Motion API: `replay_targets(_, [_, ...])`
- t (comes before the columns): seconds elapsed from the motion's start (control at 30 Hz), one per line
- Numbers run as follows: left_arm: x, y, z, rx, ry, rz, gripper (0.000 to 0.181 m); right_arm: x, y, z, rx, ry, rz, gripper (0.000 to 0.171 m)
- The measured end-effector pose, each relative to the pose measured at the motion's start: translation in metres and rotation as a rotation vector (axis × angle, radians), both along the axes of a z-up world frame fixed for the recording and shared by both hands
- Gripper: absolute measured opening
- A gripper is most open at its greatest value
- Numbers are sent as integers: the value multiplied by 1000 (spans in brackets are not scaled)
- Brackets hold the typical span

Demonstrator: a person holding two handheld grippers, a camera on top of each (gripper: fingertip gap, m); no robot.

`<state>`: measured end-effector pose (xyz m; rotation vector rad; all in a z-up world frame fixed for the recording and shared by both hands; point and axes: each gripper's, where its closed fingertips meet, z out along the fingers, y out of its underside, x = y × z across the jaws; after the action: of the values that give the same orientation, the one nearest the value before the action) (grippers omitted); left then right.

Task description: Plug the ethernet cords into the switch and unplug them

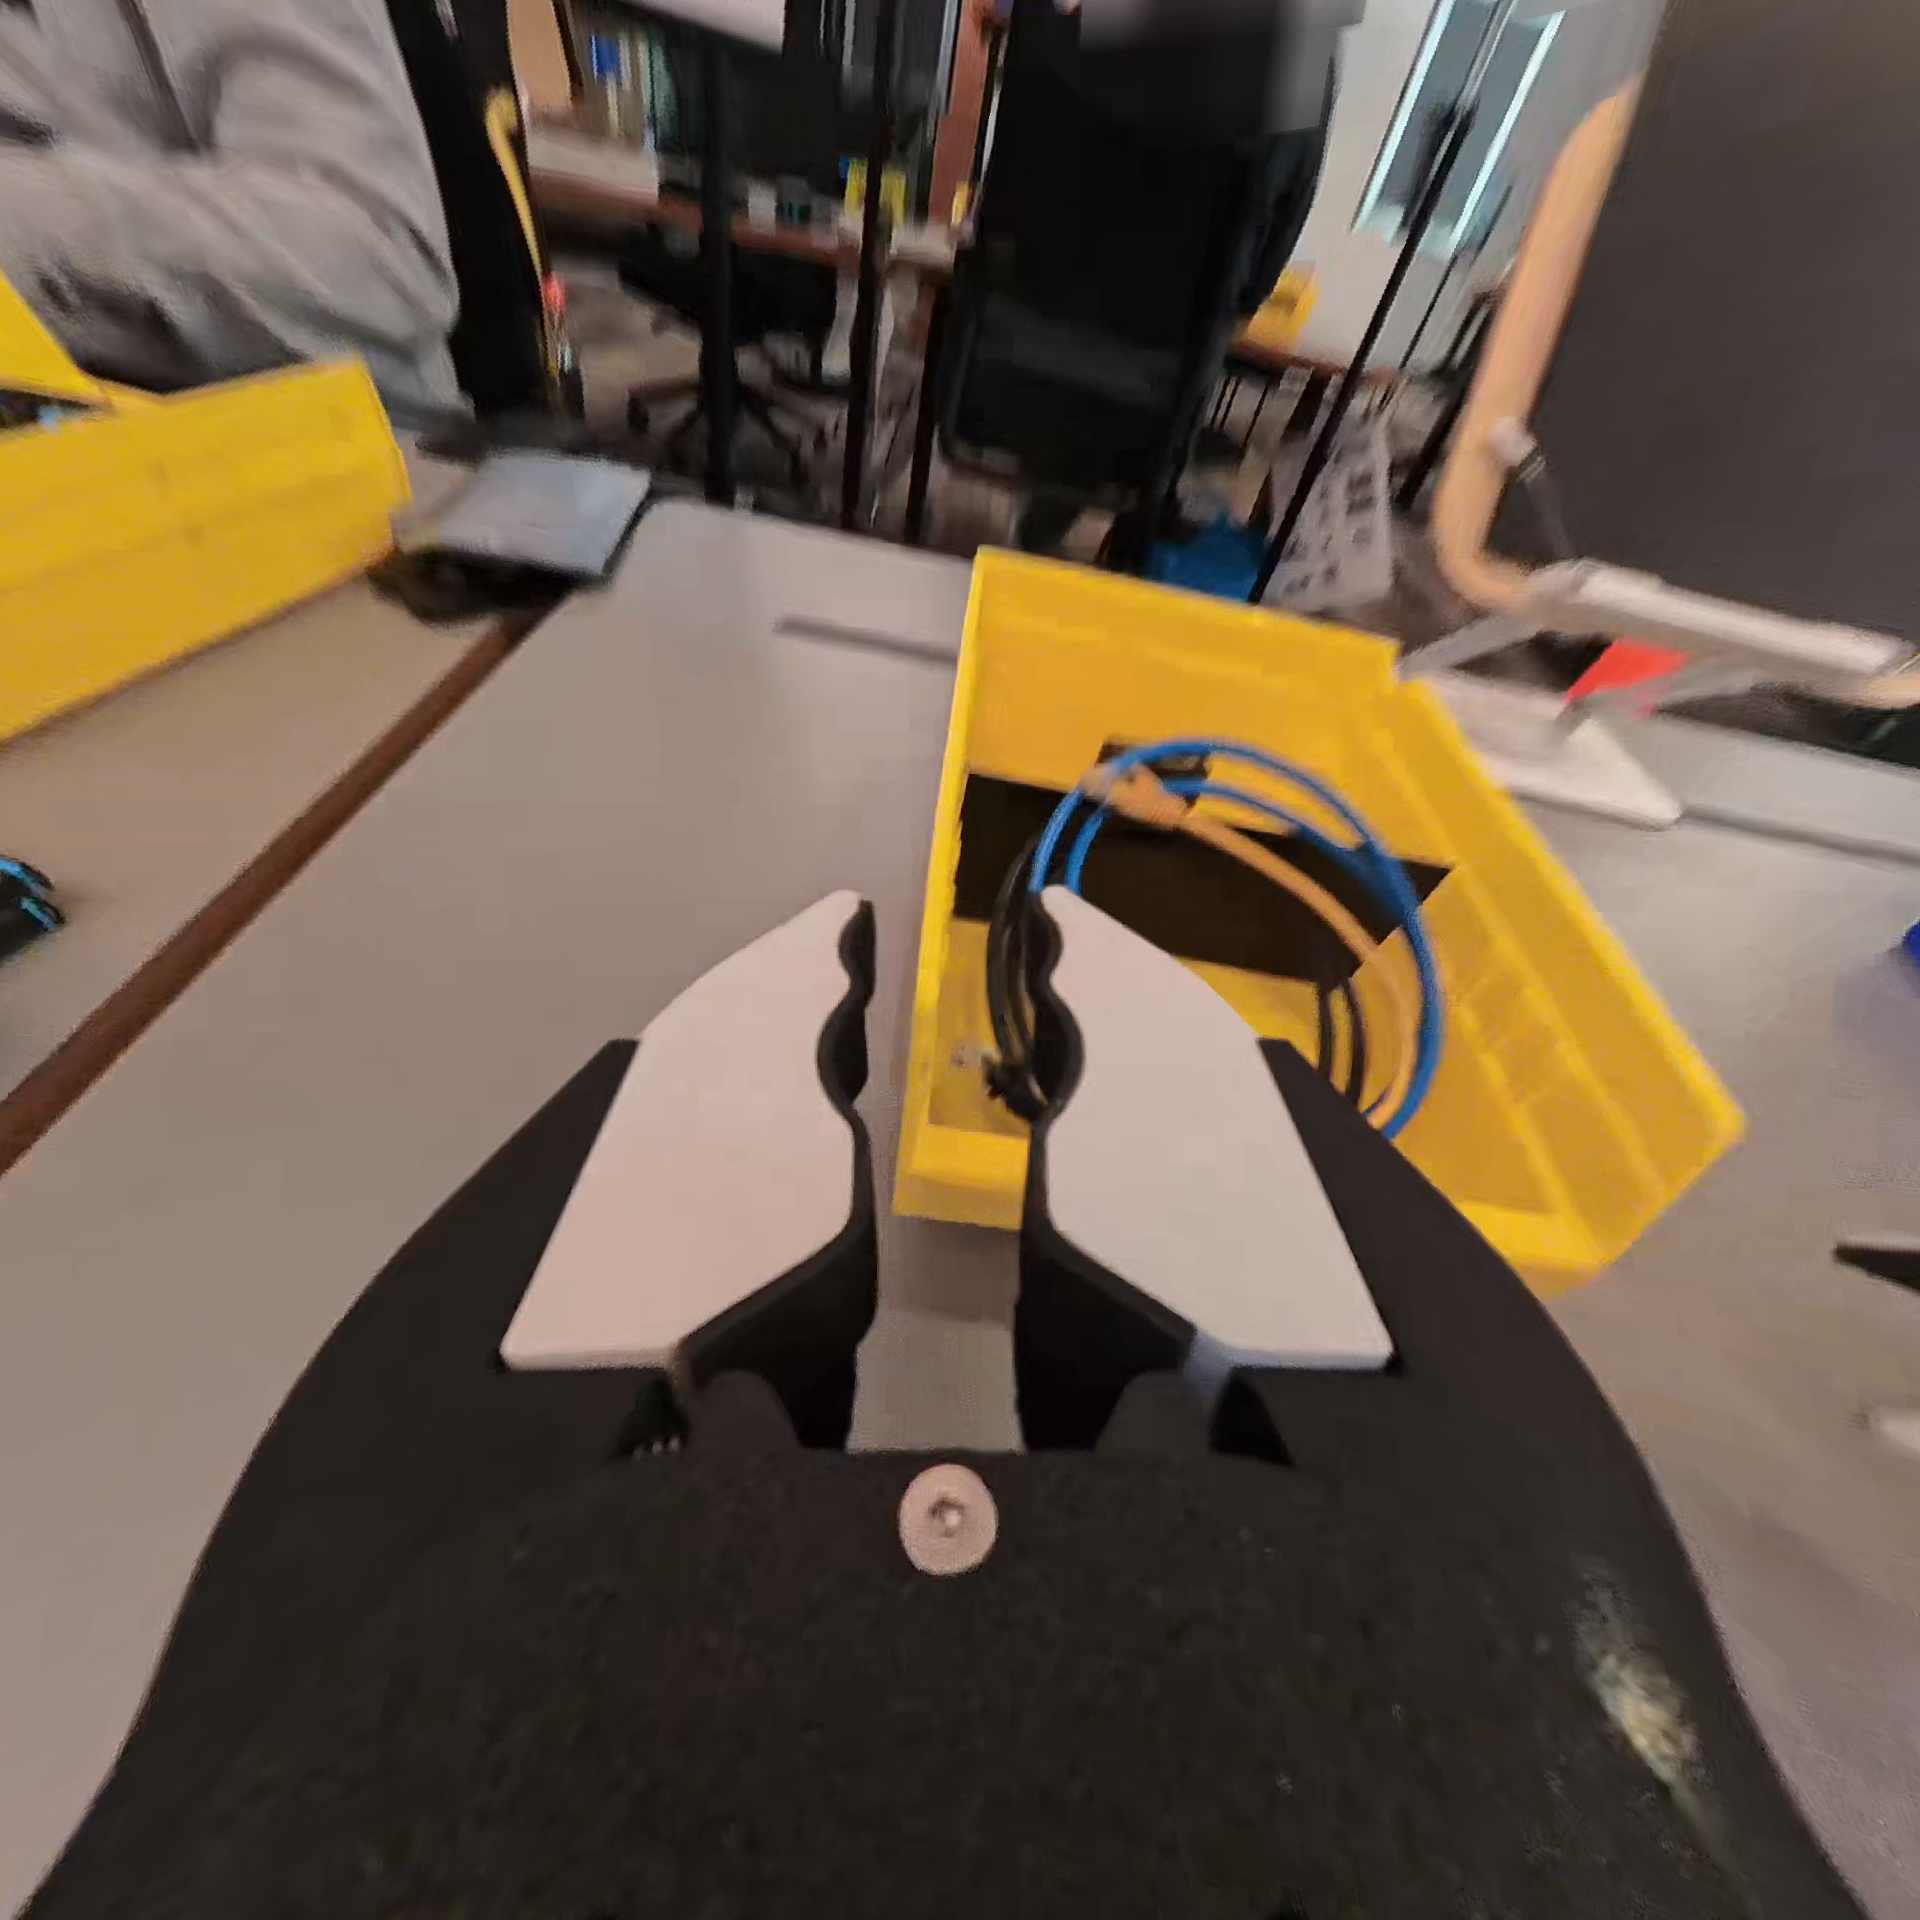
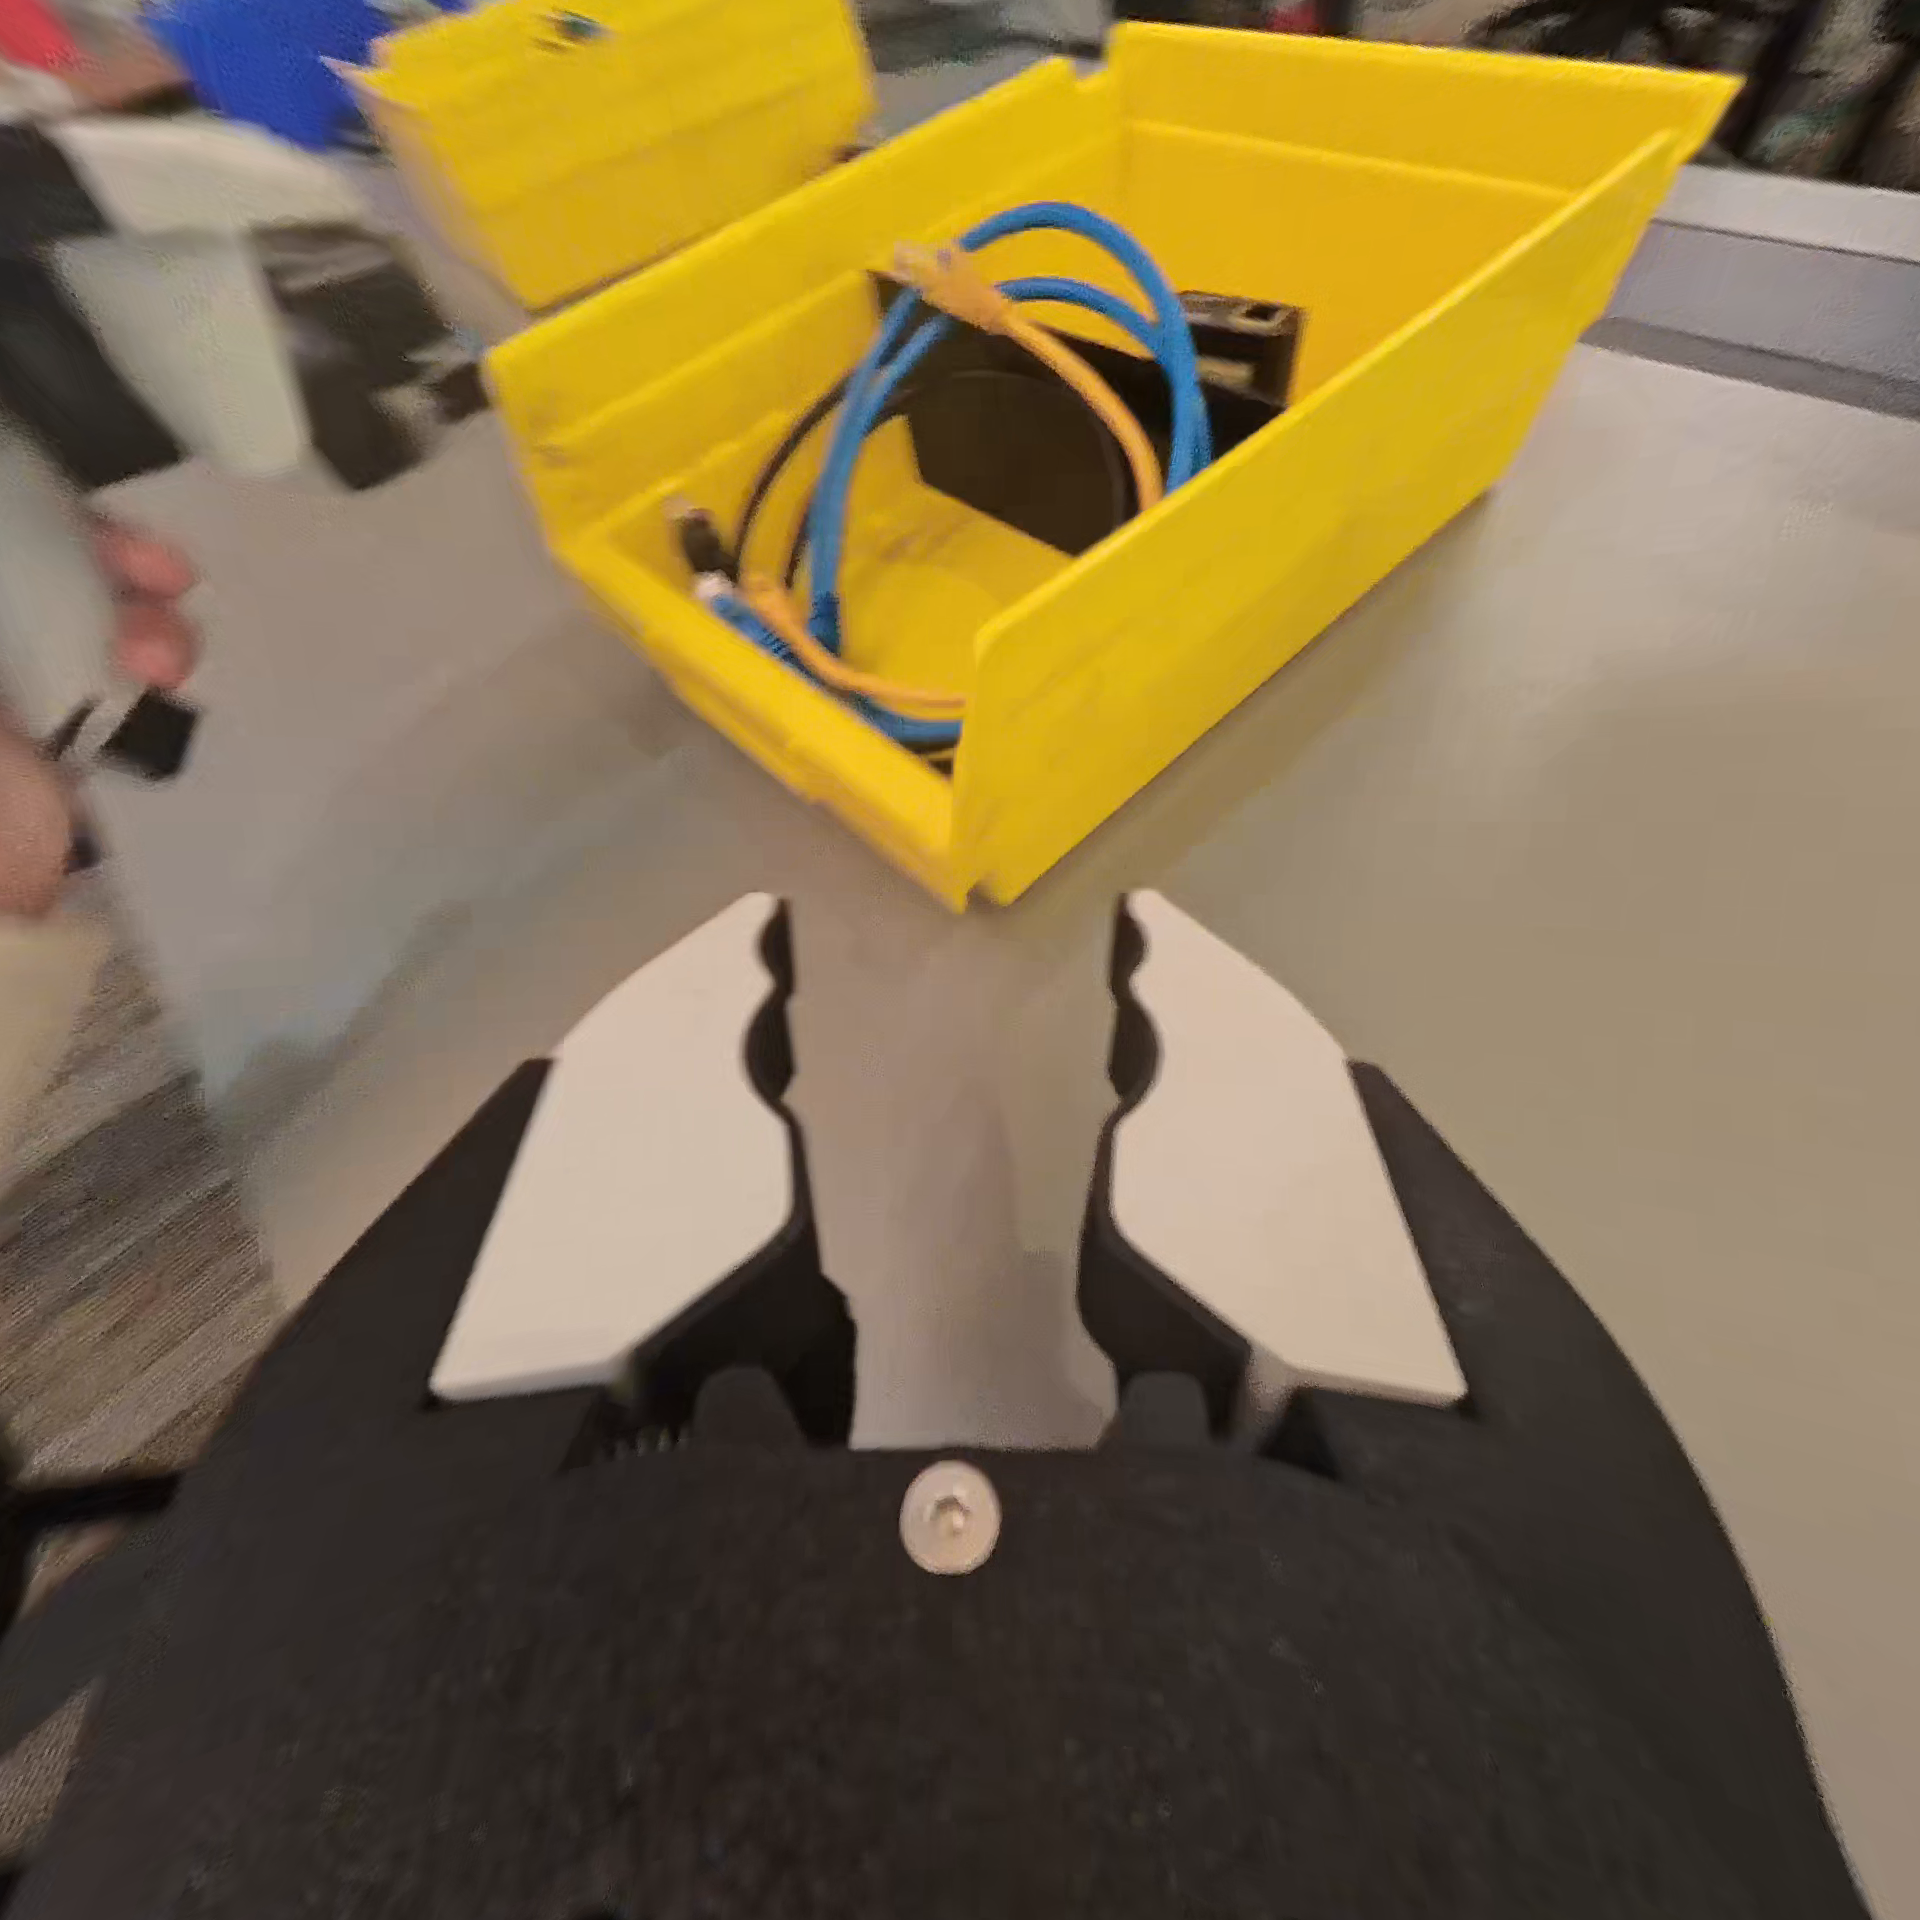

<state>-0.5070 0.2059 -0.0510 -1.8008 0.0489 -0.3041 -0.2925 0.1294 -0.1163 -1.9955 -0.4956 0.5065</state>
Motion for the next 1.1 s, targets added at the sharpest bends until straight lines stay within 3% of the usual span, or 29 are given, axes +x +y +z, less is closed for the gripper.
replay_targets(0.1, [7,-15,25,121,-9,-17,33,47,-36,-4,10,-30,83,70])
replay_targets(0.23, [48,-24,25,125,85,-99,37,131,-81,-24,6,-89,94,66])
replay_targets(0.27, [62,-27,23,119,106,-126,37,148,-95,-32,-7,-92,121,61])
replay_targets(0.33, [98,-34,17,97,114,-215,41,177,-120,-40,-39,-87,178,23])
replay_targets(0.47, [167,-55,-14,-14,78,-347,48,229,-126,-6,81,38,89,15])
replay_targets(0.6, [216,-88,-36,-111,56,-420,26,276,-120,-6,92,102,-2,0])
replay_targets(0.77, [241,-112,-43,-115,168,-481,0,290,-121,-4,63,159,36,0])
replay_targets(0.93, [267,-121,-49,-167,76,-648,0,271,-128,-19,28,59,179,0])
replay_targets(1.1, [276,-120,-53,-172,21,-717,0,250,-136,-28,-28,40,345,0])
